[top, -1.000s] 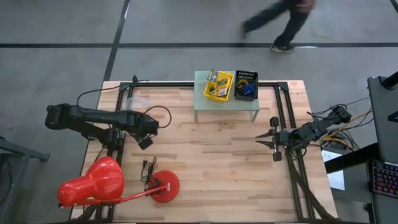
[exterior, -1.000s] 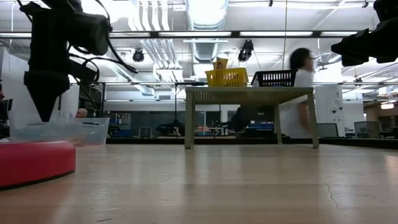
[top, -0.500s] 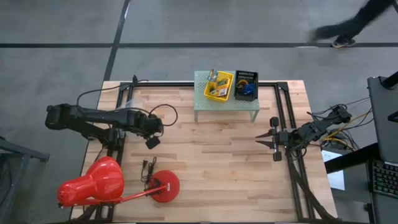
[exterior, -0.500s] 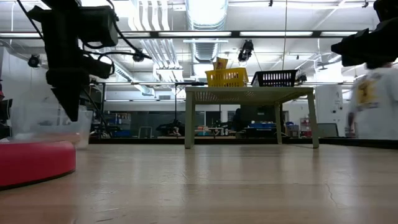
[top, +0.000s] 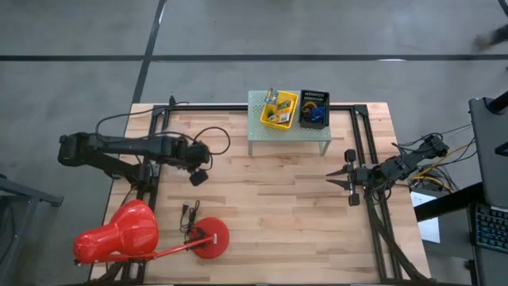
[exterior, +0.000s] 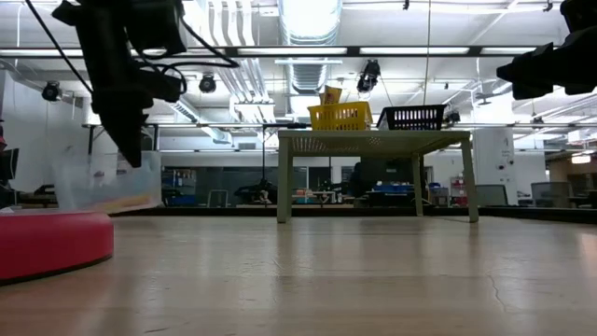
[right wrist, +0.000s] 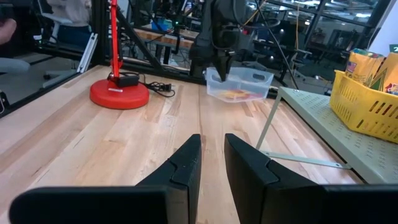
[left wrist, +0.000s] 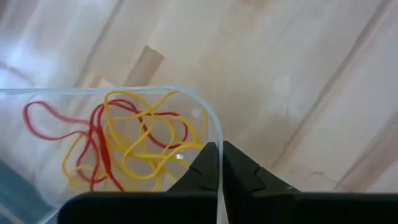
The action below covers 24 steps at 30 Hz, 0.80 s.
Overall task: Pick & Place Office Desk Supplies
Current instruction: Put the transparent bin with the rubber bands on the shelf
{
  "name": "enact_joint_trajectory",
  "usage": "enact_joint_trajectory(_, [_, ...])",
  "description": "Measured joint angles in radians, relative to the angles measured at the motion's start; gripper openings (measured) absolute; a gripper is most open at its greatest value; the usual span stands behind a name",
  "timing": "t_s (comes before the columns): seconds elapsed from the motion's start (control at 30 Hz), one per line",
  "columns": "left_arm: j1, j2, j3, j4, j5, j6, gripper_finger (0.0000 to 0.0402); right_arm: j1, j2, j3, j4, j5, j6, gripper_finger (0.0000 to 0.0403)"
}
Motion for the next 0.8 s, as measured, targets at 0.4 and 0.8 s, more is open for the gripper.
enact_joint_trajectory(0.4, [-0.001,0.2,0.11,-0.031,-0.019,0.08,0.0003,-0.001,0.0,0.0,0.0,0.0,0.0,0.0068])
enact_joint_trajectory(0.8, [-0.002,0.414,0.37,-0.121,-0.039,0.207,0.0003,-0.001,0.0,0.0,0.0,0.0,0.0,0.0068])
